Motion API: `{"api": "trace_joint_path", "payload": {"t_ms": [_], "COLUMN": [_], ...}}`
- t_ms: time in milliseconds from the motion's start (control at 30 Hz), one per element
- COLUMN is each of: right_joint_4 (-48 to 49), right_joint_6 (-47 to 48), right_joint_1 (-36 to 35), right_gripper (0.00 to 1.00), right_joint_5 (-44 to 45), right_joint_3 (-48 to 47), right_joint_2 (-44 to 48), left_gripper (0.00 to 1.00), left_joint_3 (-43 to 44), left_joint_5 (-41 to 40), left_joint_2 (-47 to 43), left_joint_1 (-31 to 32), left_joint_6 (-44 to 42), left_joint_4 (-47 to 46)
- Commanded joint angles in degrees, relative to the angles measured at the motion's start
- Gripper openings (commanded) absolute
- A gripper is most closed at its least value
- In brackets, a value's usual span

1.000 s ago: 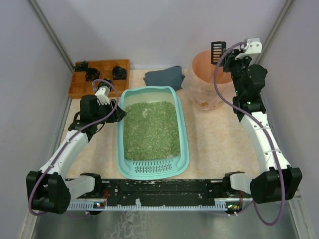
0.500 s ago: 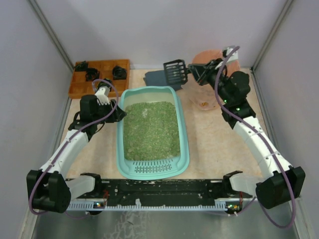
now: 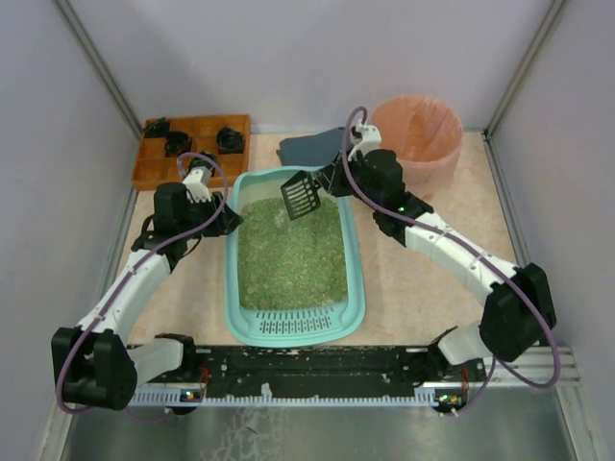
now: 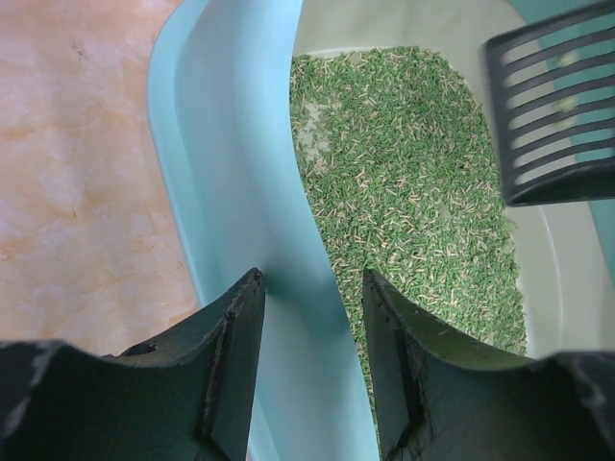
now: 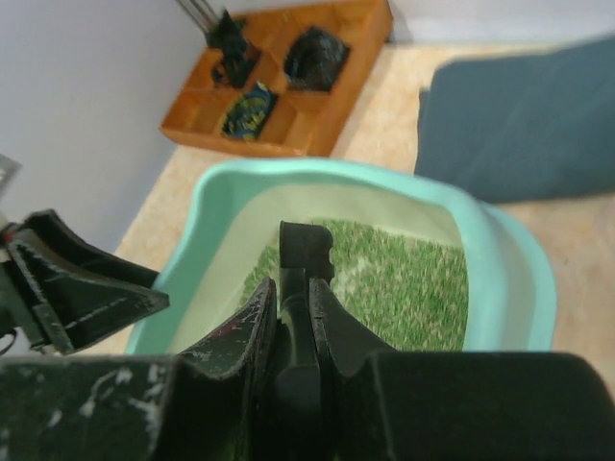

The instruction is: Clean the litter box

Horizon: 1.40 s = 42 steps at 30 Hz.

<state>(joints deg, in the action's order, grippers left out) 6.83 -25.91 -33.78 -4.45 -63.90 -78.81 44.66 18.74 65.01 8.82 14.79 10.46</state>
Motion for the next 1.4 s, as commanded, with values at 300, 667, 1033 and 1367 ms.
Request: {"api": "trace_joint_path", "payload": {"t_ms": [300,667,1033,1367], "right_joint_4": [-6.70,-7.17,4.33,10.64], "right_joint_6": [-11.55,-12.90,-15.99,-21.46], "right_joint_1": [-4.93,-8.57,-12.18,-12.19], "right_gripper": [0.00,0.00,0.00,0.00], "right_joint_5": [10.34,12.81,-2.87,-6.70], "right_joint_3": [-11.67,-17.59,-11.21,-2.39], "right_joint_2": [-18.95,-29.95,-32.56,-26.58], "left_gripper": [0.50,0.45,0.44,0.44], "left_joint_3": [1.75,1.84,1.93,1.93], "left_joint_5": [4.34,6.46,6.15,5.61], "left_joint_2": [3.69,5.00,5.47,5.12], "left_joint_1": [-0.38,-0.38,-0.37,-0.38], "left_joint_6": [0.30,0.62,0.60,0.55], "left_joint_4": [0.62,0.35,0.44,0.46]}}
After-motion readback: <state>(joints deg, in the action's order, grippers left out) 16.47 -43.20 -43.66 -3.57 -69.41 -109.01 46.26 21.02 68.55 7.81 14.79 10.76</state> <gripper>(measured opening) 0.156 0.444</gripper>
